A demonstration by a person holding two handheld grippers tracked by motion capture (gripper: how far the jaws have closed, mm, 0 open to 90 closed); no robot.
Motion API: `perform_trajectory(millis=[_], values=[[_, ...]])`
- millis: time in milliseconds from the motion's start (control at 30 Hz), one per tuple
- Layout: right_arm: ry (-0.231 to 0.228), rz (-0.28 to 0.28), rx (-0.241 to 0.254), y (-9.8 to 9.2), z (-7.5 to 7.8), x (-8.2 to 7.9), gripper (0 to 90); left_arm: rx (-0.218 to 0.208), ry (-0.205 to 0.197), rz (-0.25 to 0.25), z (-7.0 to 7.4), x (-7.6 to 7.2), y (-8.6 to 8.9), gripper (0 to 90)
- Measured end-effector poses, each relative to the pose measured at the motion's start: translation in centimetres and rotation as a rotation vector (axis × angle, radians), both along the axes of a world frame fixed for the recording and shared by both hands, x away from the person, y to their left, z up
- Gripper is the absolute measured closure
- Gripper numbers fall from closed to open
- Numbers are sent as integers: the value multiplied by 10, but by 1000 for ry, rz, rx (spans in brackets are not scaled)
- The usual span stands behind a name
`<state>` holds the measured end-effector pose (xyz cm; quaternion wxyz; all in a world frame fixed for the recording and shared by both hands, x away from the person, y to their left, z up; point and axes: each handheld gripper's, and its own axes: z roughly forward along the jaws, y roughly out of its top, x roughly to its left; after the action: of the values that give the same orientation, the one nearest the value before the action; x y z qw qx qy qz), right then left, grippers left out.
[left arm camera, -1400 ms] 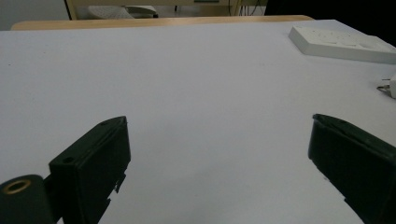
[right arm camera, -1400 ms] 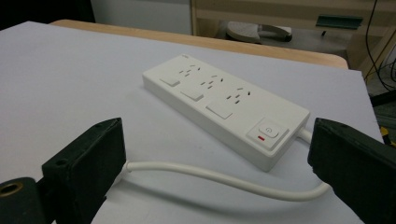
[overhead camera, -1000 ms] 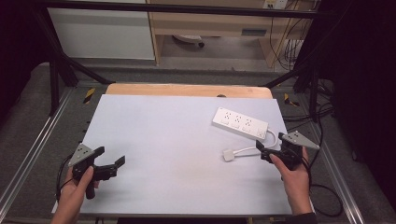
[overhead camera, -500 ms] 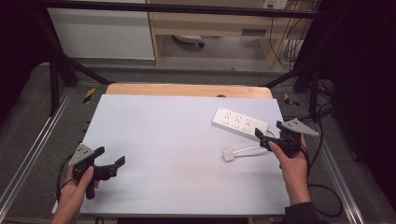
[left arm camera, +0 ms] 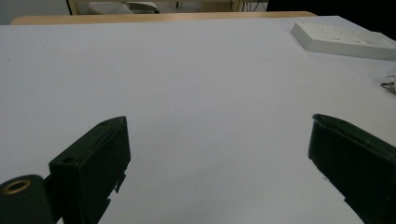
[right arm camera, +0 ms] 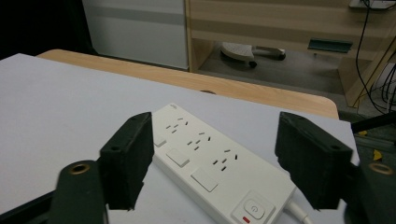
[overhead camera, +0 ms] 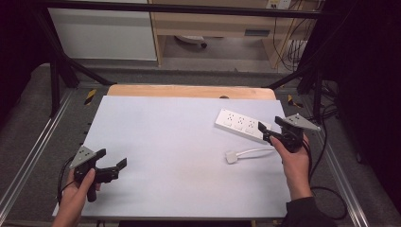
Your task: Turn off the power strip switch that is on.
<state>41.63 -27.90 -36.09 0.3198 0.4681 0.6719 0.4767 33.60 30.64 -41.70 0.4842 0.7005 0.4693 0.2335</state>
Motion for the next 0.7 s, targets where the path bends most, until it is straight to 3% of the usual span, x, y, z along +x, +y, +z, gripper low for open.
perform_trajectory(millis=[700], values=[[-22,-24,-41,16,-11,26,636,9,5,2,-2,1,-1,54]])
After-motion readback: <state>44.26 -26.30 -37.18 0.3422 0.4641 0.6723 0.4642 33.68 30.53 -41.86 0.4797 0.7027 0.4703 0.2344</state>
